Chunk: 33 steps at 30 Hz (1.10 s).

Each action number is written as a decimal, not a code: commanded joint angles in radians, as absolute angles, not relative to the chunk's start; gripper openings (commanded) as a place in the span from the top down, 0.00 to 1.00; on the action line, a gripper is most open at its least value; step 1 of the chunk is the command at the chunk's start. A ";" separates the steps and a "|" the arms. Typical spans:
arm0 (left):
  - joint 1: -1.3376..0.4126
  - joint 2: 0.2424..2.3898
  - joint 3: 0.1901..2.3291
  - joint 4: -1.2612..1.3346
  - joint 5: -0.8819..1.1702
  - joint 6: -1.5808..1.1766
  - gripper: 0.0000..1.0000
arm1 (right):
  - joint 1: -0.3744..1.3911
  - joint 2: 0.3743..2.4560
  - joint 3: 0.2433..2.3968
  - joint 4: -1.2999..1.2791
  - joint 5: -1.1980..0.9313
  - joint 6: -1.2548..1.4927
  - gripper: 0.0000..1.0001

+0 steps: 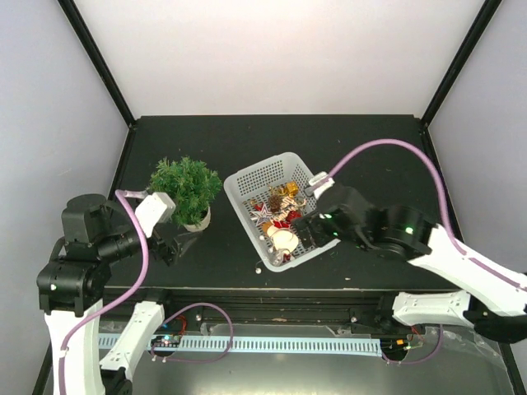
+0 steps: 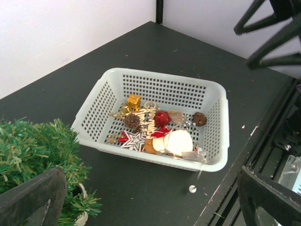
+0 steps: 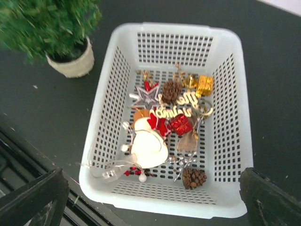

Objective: Decorate the small christmas tree

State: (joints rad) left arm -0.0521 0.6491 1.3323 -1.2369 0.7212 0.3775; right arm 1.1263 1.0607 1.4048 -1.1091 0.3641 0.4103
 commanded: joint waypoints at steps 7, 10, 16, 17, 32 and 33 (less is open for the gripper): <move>-0.011 0.734 1.350 -1.221 0.721 0.337 0.01 | 0.959 1.213 1.304 -0.918 0.265 0.435 0.00; -0.011 0.754 1.350 -1.224 0.718 0.340 0.01 | 0.813 1.270 1.282 -0.837 0.093 0.431 0.00; -0.011 0.786 1.316 -1.200 0.717 0.349 0.01 | 0.740 1.439 1.300 -0.771 -0.075 0.446 0.06; -0.011 0.790 1.307 -1.193 0.720 0.347 0.01 | 0.740 1.453 1.283 -0.758 -0.089 0.454 0.08; -0.011 0.791 1.235 -1.141 0.715 0.345 0.01 | 0.599 1.316 0.920 -0.635 -0.003 0.687 0.14; -0.011 0.787 1.236 -1.147 0.711 0.345 0.01 | 0.594 1.303 0.907 -0.639 0.016 0.706 0.14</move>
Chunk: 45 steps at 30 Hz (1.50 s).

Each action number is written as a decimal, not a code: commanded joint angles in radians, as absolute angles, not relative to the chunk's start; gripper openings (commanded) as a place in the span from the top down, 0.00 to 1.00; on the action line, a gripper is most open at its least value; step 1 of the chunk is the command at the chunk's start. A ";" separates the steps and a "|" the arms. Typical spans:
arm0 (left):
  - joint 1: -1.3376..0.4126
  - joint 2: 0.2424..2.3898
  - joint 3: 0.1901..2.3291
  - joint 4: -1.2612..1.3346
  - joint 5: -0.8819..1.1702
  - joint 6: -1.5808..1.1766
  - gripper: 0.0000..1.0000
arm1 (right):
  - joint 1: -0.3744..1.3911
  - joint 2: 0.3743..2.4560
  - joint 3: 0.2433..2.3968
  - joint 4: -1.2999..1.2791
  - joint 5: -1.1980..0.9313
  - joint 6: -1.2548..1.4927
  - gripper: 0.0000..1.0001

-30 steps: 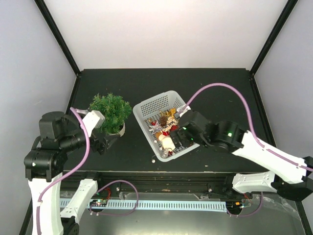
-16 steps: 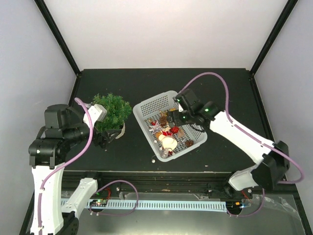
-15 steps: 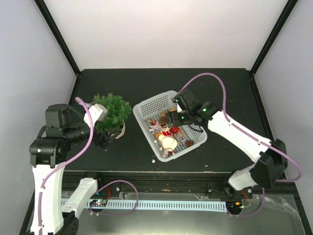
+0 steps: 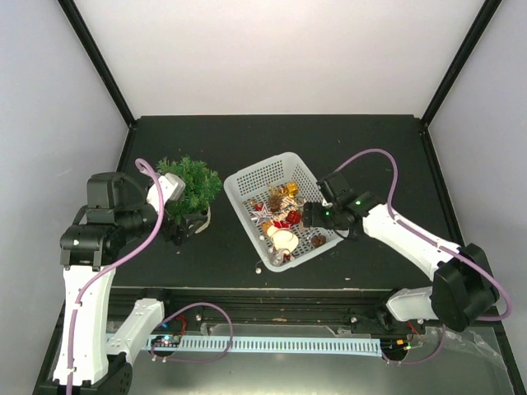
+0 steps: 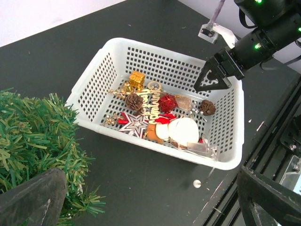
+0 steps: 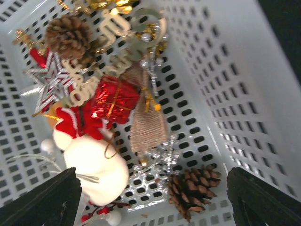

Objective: Decorate the small christmas tree

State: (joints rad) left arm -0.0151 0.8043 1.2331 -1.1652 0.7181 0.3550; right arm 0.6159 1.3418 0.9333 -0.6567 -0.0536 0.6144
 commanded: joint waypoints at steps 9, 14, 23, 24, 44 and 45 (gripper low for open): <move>-0.011 0.795 1.238 -1.124 0.641 0.337 0.01 | 0.580 1.108 0.783 -0.795 0.175 0.887 0.14; -0.009 0.836 1.244 -1.094 0.621 0.329 0.01 | 0.597 0.974 0.723 -0.770 0.114 0.924 0.15; -0.009 0.908 1.244 -1.041 0.654 0.328 0.01 | 0.612 1.315 1.074 -0.687 0.089 0.694 0.13; -0.009 0.912 1.245 -1.037 0.655 0.328 0.01 | 0.608 1.363 1.129 -0.675 0.088 0.686 0.13; -0.002 0.894 1.312 -0.986 0.487 0.327 0.01 | 0.474 1.623 1.195 -0.615 0.211 0.775 0.12; 0.005 0.887 1.314 -0.969 0.472 0.326 0.01 | 0.464 1.617 1.189 -0.625 0.217 0.775 0.12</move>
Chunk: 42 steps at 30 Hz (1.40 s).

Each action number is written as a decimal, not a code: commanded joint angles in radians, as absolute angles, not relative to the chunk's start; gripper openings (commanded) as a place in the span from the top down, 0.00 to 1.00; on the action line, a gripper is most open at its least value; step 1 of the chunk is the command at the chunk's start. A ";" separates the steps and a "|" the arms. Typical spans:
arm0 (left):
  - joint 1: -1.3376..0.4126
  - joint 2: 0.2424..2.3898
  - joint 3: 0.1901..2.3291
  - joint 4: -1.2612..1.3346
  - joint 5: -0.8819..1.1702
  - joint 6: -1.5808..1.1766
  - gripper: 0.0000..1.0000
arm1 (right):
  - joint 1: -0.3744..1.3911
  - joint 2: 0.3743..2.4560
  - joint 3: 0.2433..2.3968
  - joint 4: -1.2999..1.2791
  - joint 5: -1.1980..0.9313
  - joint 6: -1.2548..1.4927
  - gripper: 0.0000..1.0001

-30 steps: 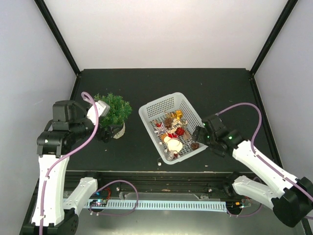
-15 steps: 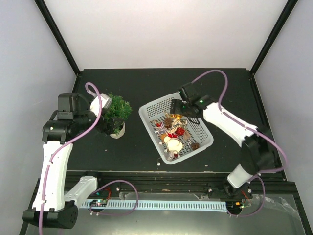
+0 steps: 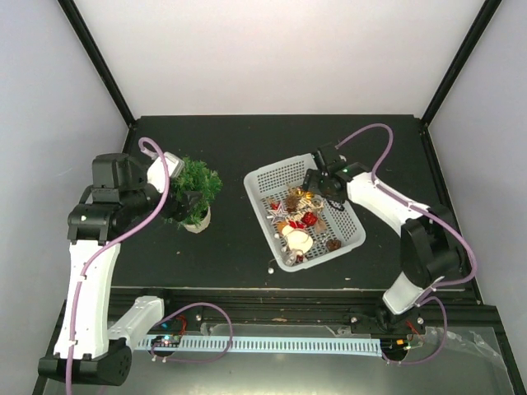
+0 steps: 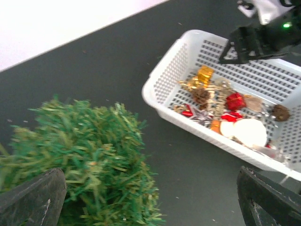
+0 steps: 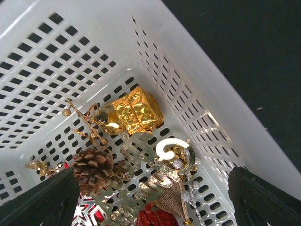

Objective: Decorate the small christmas tree

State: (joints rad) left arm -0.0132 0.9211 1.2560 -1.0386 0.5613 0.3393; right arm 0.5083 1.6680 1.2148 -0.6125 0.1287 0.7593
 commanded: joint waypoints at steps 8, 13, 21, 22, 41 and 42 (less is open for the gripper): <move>0.069 0.864 1.313 -0.834 0.349 0.331 0.05 | 0.448 1.518 1.147 -0.598 0.186 0.758 0.12; 0.132 0.857 1.251 -0.693 0.372 0.316 0.32 | 0.448 1.463 1.153 -0.568 0.130 0.728 0.12; 0.227 0.871 1.136 -0.509 0.664 0.246 0.40 | 0.559 1.418 1.284 -0.549 0.100 0.516 0.16; 0.235 0.870 1.118 -0.497 0.694 0.261 0.41 | 0.561 1.416 1.297 -0.551 0.078 0.511 0.16; 0.594 1.157 1.194 -0.865 1.106 0.522 0.23 | 0.574 1.414 1.273 -0.497 0.006 0.506 0.17; 0.593 1.186 1.213 -0.897 1.120 0.547 0.22 | 0.576 1.415 1.271 -0.492 0.007 0.508 0.17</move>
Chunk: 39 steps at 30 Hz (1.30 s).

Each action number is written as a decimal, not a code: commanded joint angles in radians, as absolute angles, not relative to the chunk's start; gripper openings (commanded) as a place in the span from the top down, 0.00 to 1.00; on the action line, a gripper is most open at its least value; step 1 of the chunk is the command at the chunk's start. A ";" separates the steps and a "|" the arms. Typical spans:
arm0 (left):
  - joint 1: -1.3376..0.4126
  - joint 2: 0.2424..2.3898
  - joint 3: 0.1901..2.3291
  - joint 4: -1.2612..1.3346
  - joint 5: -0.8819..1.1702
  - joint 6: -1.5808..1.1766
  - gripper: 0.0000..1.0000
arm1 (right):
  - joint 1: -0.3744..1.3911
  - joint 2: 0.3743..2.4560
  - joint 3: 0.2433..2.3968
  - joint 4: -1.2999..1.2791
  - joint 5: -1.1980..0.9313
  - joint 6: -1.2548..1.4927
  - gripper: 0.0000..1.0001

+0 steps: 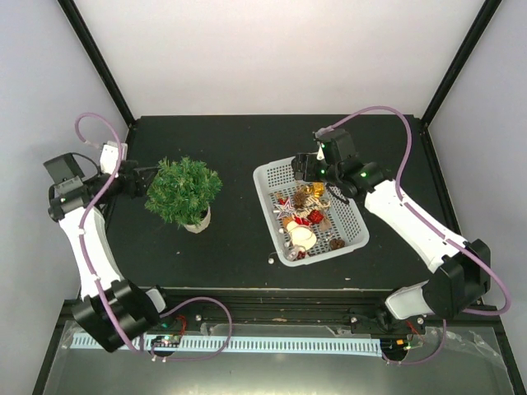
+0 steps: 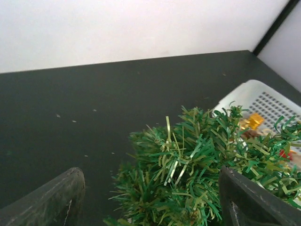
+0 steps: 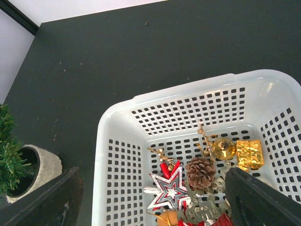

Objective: Decorate the small christmas tree

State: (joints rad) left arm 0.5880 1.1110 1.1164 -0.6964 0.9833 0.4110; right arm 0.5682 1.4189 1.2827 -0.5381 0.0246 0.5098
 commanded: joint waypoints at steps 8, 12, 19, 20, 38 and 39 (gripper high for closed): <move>0.540 1.318 1.324 -0.915 1.045 0.515 0.21 | 0.575 1.403 1.224 -0.456 0.008 0.508 0.16; 0.496 1.347 1.357 -0.917 0.999 0.510 0.22 | 0.575 1.398 1.205 -0.451 0.015 0.503 0.16; 0.441 1.384 1.371 -0.889 0.902 0.494 0.27 | 0.575 1.382 1.187 -0.451 0.030 0.498 0.16; 0.433 1.388 1.372 -0.884 0.887 0.494 0.28 | 0.575 1.380 1.184 -0.451 0.030 0.498 0.16; 0.358 1.497 1.397 -1.040 0.972 0.576 0.78 | 0.575 1.382 1.165 -0.454 0.036 0.508 0.16; 0.356 1.515 1.412 -1.062 0.990 0.580 0.85 | 0.575 1.381 1.163 -0.453 0.036 0.508 0.16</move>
State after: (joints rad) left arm 0.3801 1.4551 1.3491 -0.9455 0.9112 0.5304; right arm 0.5716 1.3952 1.1770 -0.4709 0.0219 0.5095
